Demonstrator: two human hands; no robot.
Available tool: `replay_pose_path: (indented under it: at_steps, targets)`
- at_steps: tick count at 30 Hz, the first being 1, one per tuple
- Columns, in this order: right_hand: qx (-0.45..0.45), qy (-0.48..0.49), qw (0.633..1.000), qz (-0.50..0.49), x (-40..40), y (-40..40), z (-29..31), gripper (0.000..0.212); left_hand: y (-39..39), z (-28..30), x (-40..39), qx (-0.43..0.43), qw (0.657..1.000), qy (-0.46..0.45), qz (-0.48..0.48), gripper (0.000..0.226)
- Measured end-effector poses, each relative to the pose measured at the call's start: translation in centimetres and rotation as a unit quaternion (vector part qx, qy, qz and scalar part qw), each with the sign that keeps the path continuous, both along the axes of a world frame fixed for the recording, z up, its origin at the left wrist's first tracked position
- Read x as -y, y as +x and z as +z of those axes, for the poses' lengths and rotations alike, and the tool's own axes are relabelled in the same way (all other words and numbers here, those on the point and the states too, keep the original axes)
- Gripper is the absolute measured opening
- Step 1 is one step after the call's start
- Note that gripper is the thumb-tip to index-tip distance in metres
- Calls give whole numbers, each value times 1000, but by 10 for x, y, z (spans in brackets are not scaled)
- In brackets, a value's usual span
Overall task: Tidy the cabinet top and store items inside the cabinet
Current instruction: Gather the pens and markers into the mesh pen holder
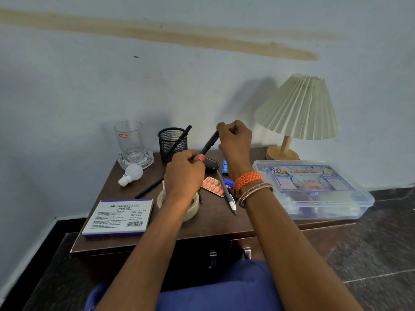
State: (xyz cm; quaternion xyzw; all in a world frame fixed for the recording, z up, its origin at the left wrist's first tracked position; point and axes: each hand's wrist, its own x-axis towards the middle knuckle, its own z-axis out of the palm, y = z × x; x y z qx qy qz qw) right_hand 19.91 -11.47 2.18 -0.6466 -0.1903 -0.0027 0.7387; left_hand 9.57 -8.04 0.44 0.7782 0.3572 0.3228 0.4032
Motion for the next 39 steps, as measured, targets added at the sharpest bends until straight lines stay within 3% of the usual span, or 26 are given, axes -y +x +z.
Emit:
replay_pose_path:
  at_steps: [11, 16, 20, 25, 28, 33, 35, 39]
  targets:
    - [17, 3, 1000, 20, -12, -9, 1, 37, -8, -5, -4, 13, 998, -49, 31, 20]
    - [21, -42, 998, 31, -13, -8, -4, 29, -15, -2, -16, -23, 998, 34, 52, 19]
    - [32, -84, 991, 99, -14, -16, 3, 6, -12, -4, -36, 10, 995, 78, 54, 18]
    - [33, -93, 984, 152, -37, -20, 7, 22, -16, -17, -73, 50, 997, 54, 11, 22]
    - [48, -148, 974, 167, -59, -13, 24, 23, -17, -17, -81, 87, 995, 40, 26, 23]
    - [21, -149, 957, 248, -85, -3, 50, 20, -14, -19, -93, 147, 988, -22, 36, 25]
    - [29, -149, 965, 215, -94, 1, 47, 30, -11, -19, -99, 157, 986, -28, 40, 25]
    - [88, -64, 993, 49, -106, 14, 43, 18, -7, -24, -111, 110, 992, 21, 55, 23]
